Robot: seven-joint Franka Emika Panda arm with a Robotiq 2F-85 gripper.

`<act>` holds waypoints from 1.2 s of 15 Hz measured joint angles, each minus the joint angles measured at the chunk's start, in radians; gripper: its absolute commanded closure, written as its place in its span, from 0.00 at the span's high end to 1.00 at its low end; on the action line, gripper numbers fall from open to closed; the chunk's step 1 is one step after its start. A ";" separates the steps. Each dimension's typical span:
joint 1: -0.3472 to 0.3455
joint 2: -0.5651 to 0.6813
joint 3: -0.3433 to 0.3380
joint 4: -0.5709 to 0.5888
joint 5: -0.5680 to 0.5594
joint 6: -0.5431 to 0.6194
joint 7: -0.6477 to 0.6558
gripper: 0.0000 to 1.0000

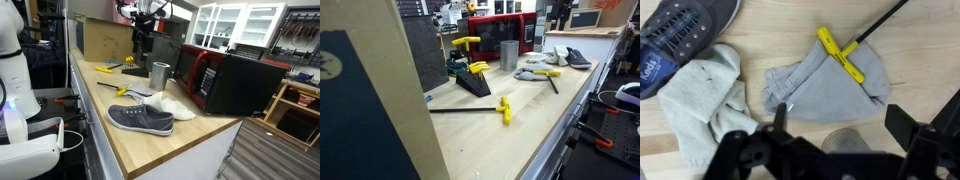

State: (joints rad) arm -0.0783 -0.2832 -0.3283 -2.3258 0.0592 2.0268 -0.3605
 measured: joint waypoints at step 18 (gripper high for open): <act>-0.040 0.001 0.030 0.000 0.001 0.004 0.066 1.00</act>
State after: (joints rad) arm -0.1185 -0.2824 -0.2984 -2.3262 0.0600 2.0312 -0.2940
